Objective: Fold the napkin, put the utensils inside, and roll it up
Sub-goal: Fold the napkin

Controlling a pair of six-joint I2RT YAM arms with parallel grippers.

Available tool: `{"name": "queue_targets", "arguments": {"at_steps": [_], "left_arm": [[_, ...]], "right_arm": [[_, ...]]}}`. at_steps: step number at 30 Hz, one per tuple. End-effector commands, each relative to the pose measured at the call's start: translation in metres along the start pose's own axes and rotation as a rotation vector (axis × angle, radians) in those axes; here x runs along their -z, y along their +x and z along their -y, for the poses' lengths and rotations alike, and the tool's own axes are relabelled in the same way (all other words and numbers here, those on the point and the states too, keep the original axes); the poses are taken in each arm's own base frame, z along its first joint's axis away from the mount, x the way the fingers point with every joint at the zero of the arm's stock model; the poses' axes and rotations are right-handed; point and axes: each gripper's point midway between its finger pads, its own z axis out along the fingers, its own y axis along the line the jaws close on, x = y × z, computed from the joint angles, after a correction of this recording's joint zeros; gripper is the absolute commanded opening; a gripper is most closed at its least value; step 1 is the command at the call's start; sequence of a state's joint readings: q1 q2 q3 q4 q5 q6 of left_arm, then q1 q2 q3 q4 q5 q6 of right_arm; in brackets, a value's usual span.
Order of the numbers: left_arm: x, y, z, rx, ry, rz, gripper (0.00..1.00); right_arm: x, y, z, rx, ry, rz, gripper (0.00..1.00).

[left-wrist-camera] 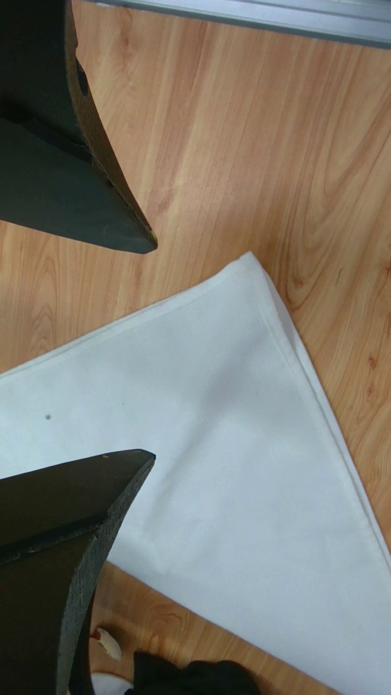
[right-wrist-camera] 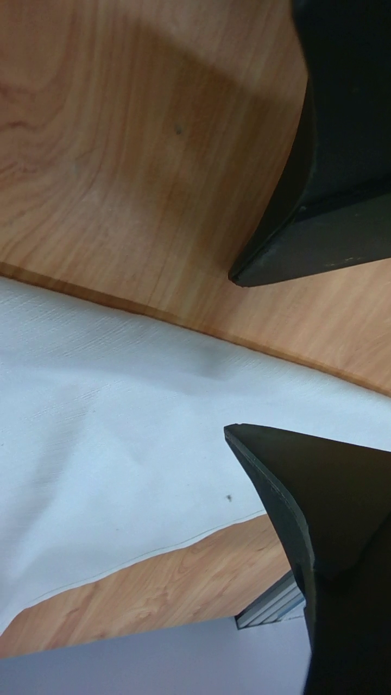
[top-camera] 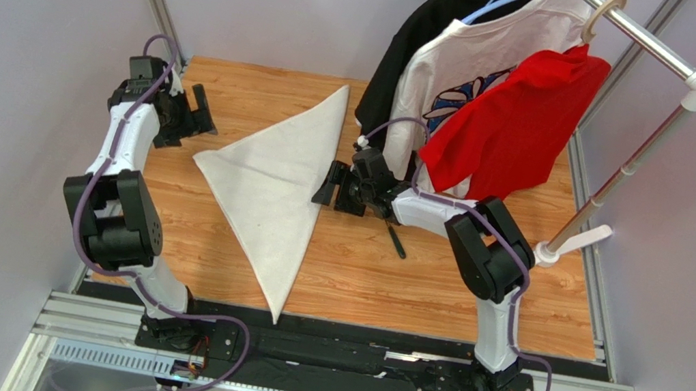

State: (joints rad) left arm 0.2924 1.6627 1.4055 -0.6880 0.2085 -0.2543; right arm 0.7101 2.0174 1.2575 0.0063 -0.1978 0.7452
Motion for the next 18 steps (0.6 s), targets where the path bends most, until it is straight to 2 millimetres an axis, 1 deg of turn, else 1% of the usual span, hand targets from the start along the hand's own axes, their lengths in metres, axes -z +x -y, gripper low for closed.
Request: {"name": "queue_targets", "arguments": {"at_steps": [1,3,6,7,8,9,10,11,12,13,15,16,17,18], "left_arm": [[-0.008,0.012,0.007,0.038,0.043,-0.056,0.99],[-0.008,0.012,0.008,0.042,0.048,-0.054,0.99],[-0.009,0.011,0.009,0.043,0.051,-0.047,0.99],[-0.011,0.01,0.007,0.047,0.044,-0.044,0.99],[-0.014,0.012,0.005,0.051,0.04,-0.05,0.99],[-0.018,0.014,0.005,0.054,0.036,-0.068,0.99],[-0.021,0.016,0.004,0.055,0.035,-0.079,0.99],[-0.026,0.018,0.001,0.062,0.027,-0.09,0.99],[-0.028,0.017,-0.002,0.06,0.008,-0.082,0.99],[-0.032,0.018,-0.006,0.063,-0.009,-0.086,0.99],[-0.039,0.023,-0.013,0.065,-0.034,-0.107,0.99],[-0.042,0.024,-0.015,0.068,-0.038,-0.113,0.99],[-0.046,0.027,-0.017,0.076,-0.043,-0.123,0.99],[-0.047,0.027,-0.014,0.077,-0.028,-0.125,0.99]], "right_arm": [[-0.021,-0.018,-0.013,-0.041,-0.037,0.057,0.69],[-0.026,-0.02,-0.008,-0.054,-0.017,0.065,0.66],[-0.032,-0.016,0.001,-0.076,0.015,0.058,0.56],[-0.032,-0.015,0.002,-0.092,0.022,0.058,0.49],[-0.034,-0.012,0.007,-0.105,0.034,0.052,0.47],[-0.036,-0.012,0.007,-0.113,0.033,0.055,0.44],[-0.037,-0.007,0.01,-0.134,0.038,0.05,0.38],[-0.037,-0.008,0.011,-0.145,0.034,0.057,0.33],[-0.038,-0.006,0.013,-0.159,0.038,0.057,0.25],[-0.039,-0.002,0.017,-0.171,0.048,0.055,0.2],[-0.039,-0.003,0.018,-0.206,0.05,0.076,0.11],[-0.039,0.001,0.024,-0.22,0.062,0.074,0.09],[-0.039,-0.002,0.024,-0.258,0.062,0.095,0.05],[-0.04,-0.003,0.024,-0.273,0.064,0.104,0.0]]}}
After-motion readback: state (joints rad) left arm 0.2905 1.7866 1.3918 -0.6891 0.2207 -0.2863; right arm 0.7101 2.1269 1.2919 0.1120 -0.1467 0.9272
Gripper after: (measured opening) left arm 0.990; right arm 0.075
